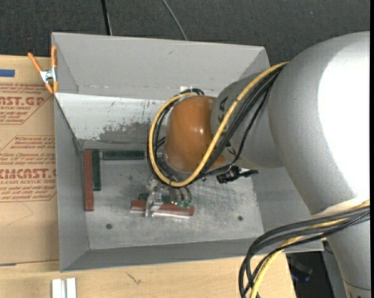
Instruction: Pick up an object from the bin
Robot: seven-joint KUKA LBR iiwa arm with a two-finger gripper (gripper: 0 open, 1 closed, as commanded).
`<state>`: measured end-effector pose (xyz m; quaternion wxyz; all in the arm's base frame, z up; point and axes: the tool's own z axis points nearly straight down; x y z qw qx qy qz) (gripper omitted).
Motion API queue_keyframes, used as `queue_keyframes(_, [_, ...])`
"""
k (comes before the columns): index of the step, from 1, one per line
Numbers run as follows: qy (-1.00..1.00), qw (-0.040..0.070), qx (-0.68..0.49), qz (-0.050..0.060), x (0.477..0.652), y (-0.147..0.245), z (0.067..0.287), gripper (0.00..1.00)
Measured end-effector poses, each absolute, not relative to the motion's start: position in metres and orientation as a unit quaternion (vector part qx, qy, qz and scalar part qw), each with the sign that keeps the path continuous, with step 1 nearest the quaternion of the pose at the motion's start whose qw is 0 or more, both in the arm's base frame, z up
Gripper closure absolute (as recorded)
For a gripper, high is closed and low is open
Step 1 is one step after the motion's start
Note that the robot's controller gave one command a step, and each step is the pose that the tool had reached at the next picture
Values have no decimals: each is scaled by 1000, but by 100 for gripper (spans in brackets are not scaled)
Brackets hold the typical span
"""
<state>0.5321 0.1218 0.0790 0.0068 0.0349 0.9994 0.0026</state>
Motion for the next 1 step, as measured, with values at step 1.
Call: queue_keyframes(1, [999, 2, 35, 1, 530, 122, 84, 100])
